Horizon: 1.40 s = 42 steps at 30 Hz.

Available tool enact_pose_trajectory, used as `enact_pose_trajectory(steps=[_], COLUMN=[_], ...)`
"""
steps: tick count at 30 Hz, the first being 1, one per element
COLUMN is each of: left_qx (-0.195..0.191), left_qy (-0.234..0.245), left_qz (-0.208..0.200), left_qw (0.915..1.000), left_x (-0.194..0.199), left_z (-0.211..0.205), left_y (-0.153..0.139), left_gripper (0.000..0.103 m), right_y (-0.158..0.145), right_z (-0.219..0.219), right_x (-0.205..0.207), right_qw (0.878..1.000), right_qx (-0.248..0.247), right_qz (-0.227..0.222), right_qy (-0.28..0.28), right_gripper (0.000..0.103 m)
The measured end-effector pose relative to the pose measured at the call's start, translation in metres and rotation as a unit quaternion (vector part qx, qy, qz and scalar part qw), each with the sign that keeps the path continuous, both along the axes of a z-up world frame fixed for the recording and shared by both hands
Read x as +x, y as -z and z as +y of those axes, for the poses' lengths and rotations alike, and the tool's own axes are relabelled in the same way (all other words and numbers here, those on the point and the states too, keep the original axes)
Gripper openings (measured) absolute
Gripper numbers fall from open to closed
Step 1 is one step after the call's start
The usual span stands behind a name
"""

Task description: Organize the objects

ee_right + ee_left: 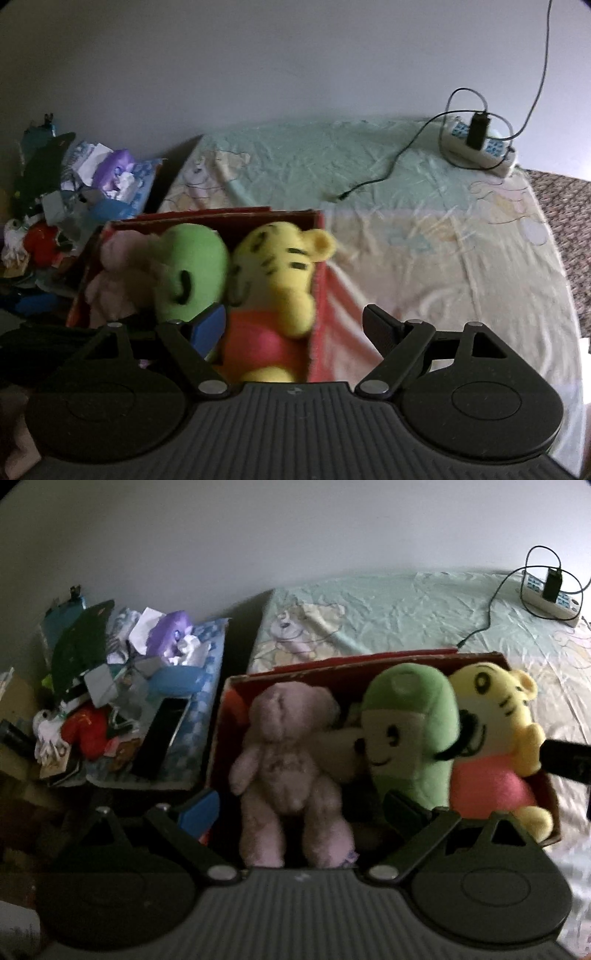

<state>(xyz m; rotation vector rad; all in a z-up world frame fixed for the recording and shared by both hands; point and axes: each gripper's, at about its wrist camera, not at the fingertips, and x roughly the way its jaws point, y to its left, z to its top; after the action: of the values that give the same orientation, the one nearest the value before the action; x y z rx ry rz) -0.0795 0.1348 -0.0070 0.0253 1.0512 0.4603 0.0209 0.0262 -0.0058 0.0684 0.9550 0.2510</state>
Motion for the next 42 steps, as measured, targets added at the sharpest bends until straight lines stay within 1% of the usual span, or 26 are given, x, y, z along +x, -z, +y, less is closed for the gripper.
enact_pose_trajectory(steps=[3, 9, 11, 14, 16, 23, 30, 35, 42], left_qx=[-0.001, -0.005, -0.007, -0.011, -0.011, -0.010, -0.019, -0.028, -0.034], left_qy=[-0.005, -0.007, -0.006, -0.004, -0.003, -0.008, -0.017, -0.023, -0.015], left_qz=[-0.003, -0.006, -0.006, -0.007, -0.006, -0.003, -0.004, -0.007, -0.010], left_qw=[1.0000, 0.9999, 0.9999, 0.9999, 0.9999, 0.9999, 0.9997, 0.9993, 0.9993], left_x=[-0.001, 0.001, 0.002, 0.004, 0.005, 0.004, 0.001, -0.001, 0.001], left_z=[0.008, 0.021, 0.023, 0.024, 0.025, 0.031, 0.042, 0.048, 0.048], left_y=[0.002, 0.007, 0.009, 0.013, 0.016, 0.024, 0.031, 0.034, 0.037], left_gripper=[0.098, 0.098, 0.098, 0.098, 0.098, 0.098, 0.098, 0.098, 0.098], right_y=[0.006, 0.016, 0.018, 0.020, 0.022, 0.031, 0.030, 0.036, 0.039], right_z=[0.006, 0.014, 0.018, 0.023, 0.023, 0.028, 0.040, 0.043, 0.048], right_x=[0.002, 0.002, 0.003, 0.001, 0.000, 0.002, 0.001, 0.004, 0.005], right_qw=[1.000, 0.999, 0.999, 0.999, 0.999, 1.000, 1.000, 1.000, 1.000], right_qx=[0.013, 0.031, 0.021, 0.000, 0.002, 0.002, -0.014, -0.013, -0.017], right_qz=[0.009, 0.016, 0.013, -0.003, -0.006, 0.005, -0.012, -0.002, 0.000], right_qy=[0.001, 0.037, 0.037, 0.037, 0.036, 0.030, 0.016, 0.015, 0.010], right_gripper=[0.083, 0.083, 0.083, 0.083, 0.083, 0.083, 0.083, 0.083, 0.083])
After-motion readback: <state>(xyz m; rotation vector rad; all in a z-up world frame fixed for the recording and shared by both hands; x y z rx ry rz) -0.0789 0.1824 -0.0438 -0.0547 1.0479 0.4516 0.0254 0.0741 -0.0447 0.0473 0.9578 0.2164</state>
